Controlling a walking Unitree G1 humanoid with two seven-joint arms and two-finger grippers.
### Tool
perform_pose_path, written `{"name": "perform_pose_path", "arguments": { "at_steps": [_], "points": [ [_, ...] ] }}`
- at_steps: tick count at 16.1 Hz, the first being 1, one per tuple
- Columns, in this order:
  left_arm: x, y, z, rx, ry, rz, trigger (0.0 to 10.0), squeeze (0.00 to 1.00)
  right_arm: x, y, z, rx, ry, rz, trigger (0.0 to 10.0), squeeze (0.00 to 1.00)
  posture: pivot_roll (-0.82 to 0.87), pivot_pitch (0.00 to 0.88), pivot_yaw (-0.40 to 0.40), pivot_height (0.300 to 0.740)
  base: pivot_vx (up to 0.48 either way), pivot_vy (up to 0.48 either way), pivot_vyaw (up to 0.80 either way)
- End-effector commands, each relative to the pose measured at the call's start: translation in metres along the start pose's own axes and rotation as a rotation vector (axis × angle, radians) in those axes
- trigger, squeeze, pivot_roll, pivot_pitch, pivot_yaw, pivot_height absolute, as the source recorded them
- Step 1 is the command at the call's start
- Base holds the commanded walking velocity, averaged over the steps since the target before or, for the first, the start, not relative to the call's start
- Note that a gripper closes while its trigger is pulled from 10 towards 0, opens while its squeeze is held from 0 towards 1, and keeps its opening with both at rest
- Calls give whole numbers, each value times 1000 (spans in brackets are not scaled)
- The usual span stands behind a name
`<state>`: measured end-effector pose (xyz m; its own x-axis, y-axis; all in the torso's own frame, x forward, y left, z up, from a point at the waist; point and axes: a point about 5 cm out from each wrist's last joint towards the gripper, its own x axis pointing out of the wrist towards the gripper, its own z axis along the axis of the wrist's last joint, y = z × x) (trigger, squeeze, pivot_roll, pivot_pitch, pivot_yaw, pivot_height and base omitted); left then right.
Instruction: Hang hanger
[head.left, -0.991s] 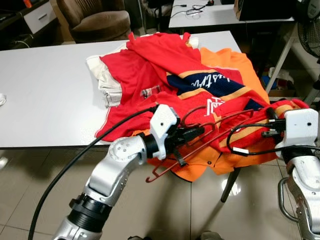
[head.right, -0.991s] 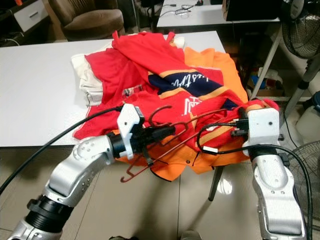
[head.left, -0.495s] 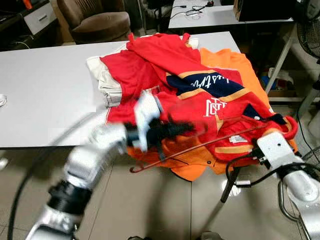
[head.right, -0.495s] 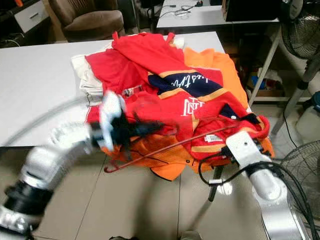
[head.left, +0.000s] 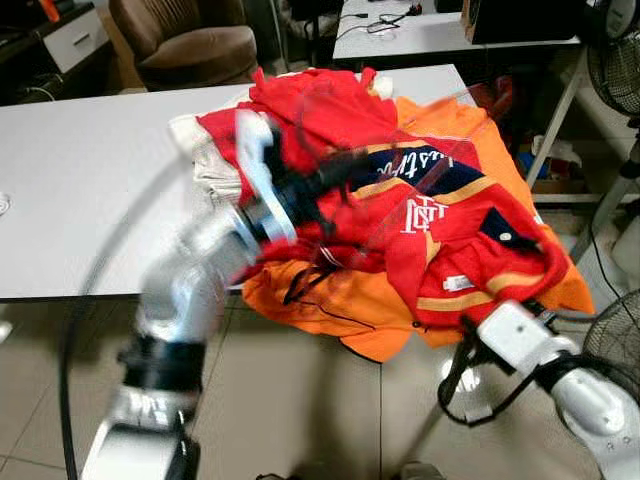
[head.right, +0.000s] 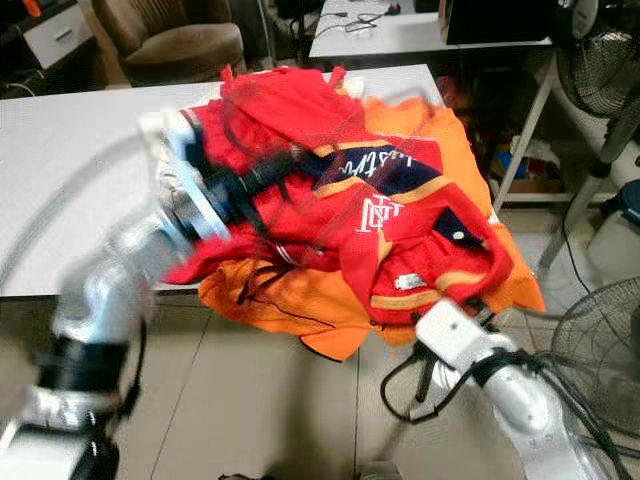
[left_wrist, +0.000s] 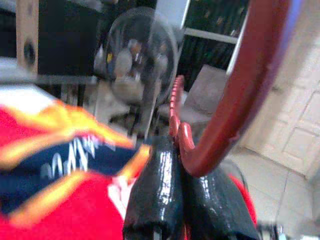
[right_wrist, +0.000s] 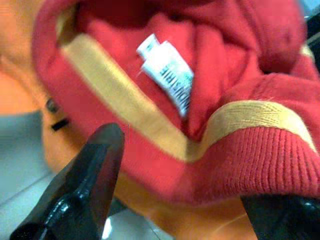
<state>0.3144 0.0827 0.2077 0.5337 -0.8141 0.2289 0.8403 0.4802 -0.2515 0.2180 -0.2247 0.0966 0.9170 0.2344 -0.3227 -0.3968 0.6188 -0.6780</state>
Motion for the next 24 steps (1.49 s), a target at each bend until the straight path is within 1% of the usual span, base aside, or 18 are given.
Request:
{"name": "perform_pose_path", "arguments": {
  "at_steps": [1,3,4,5,6,9,10,11,14,15,16,17,18,19,20,21,23,24],
  "points": [
    [-1,-4,-4,14,28,7,10000,0,-3,6,4,19,-25,17,10000,0,-329,45,142,740,0,0,0],
    [-1,-13,-16,12,61,-10,10000,0,-18,8,3,153,-2,87,10000,0,-329,45,144,740,0,0,0],
    [0,-14,-18,13,66,-9,10000,0,-25,3,1,177,19,110,10000,0,-329,45,146,740,0,0,0],
    [-1,-14,-20,23,76,-7,10000,0,-33,-12,1,216,23,103,10000,0,-339,46,151,740,0,0,0],
    [-1,-13,-21,30,79,1,10000,0,-41,-25,8,269,-22,111,10000,1000,-344,45,154,740,0,0,0],
    [3,-11,-19,45,71,11,10000,0,-55,-38,23,350,-86,186,10000,1000,-351,44,157,740,0,0,0],
    [3,-11,-19,48,70,13,10000,0,-59,-47,25,411,-109,160,10000,1000,-353,43,160,740,0,0,0],
    [3,-11,-19,51,71,14,10000,0,-60,-49,26,431,-121,152,10000,1000,-353,43,160,740,0,0,0],
    [3,-10,-19,57,75,12,10000,0,-68,-57,37,581,-215,169,10000,1000,-356,46,161,740,0,0,0],
    [4,-10,-18,58,75,11,10000,0,-69,-63,36,604,-219,138,10000,1000,-356,49,159,740,0,0,0],
    [3,-9,-19,86,83,14,10000,0,-64,-81,24,581,-152,-22,10000,1000,-358,53,159,740,0,0,0],
    [2,-7,-20,111,91,25,10000,0,-61,-91,14,551,-93,-114,10000,1000,-359,53,159,740,0,0,0],
    [-4,6,-30,250,144,122,10000,0,-54,-106,-12,491,58,-303,10000,0,-359,56,155,740,0,0,0],
    [-7,11,-33,276,148,169,10000,0,-51,-105,-21,500,93,-355,10000,0,-353,62,151,740,0,0,0],
    [-17,18,-37,390,174,214,10000,0,-42,-92,-38,529,140,-378,10000,0,-347,64,149,740,0,0,0],
    [-20,18,-39,430,186,217,10000,0,-40,-88,-42,541,150,-381,10000,0,-342,65,147,740,0,0,0],
    [-38,27,-34,408,138,284,10000,0,-34,-76,-49,608,139,-395,10000,0,-326,71,141,740,0,0,0],
    [-47,27,-25,430,88,310,10000,0,-32,-72,-49,612,117,-398,10000,0,-322,70,139,740,0,0,0]
  ]
}}
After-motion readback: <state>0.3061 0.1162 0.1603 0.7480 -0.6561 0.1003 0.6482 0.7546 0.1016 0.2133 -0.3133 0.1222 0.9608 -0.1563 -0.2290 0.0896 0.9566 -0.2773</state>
